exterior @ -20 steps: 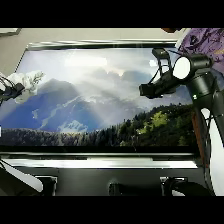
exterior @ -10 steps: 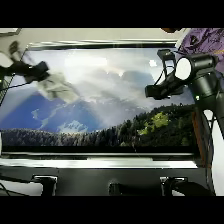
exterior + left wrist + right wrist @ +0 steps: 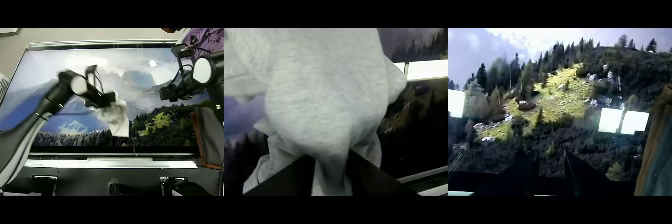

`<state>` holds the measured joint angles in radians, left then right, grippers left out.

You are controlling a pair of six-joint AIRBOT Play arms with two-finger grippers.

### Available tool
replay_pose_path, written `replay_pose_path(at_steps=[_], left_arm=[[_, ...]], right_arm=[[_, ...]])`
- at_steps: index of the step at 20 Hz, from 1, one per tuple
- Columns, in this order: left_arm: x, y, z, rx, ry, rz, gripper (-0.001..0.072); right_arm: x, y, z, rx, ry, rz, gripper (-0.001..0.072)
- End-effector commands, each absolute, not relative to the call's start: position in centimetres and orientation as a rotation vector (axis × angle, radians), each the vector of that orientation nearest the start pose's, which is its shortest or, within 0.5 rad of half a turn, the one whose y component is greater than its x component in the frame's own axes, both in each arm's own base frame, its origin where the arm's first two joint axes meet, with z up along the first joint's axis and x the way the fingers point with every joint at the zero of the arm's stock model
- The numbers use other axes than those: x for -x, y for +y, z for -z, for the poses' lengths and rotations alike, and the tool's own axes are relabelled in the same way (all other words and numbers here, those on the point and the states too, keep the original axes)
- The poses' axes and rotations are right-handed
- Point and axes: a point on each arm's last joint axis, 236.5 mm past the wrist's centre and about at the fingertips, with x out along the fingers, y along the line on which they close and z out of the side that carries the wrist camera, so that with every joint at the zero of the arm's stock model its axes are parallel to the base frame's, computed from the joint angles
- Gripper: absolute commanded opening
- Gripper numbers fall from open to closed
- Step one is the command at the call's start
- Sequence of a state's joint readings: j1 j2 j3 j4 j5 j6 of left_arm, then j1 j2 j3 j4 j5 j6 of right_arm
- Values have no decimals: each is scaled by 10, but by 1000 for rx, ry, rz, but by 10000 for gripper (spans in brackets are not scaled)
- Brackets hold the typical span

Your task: Fold the clothes and pants, and hang the long-sleeved shirts on hangers.

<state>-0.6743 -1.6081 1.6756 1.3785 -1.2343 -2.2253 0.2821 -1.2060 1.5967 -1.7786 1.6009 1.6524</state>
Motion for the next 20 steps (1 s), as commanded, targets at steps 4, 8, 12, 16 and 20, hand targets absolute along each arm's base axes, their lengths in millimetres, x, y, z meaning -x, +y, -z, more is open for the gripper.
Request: replay_pose_path(at_steps=[4,8,12,16,20], left_arm=[[-347,-326,-38,289,1380,237,572],[-400,-242,-90,347,1226,198,571],[-436,-154,-110,413,1141,77,556],[-451,-104,-109,477,1117,-23,556],[-455,-83,-109,503,1107,-64,556]], right_arm=[[-365,52,-172,212,1101,-12,390],[-379,24,-159,-78,1110,-7,427],[-351,16,-63,-635,1282,-128,429],[-310,71,20,-922,1364,-261,496],[-288,112,72,-913,1393,-226,498]])
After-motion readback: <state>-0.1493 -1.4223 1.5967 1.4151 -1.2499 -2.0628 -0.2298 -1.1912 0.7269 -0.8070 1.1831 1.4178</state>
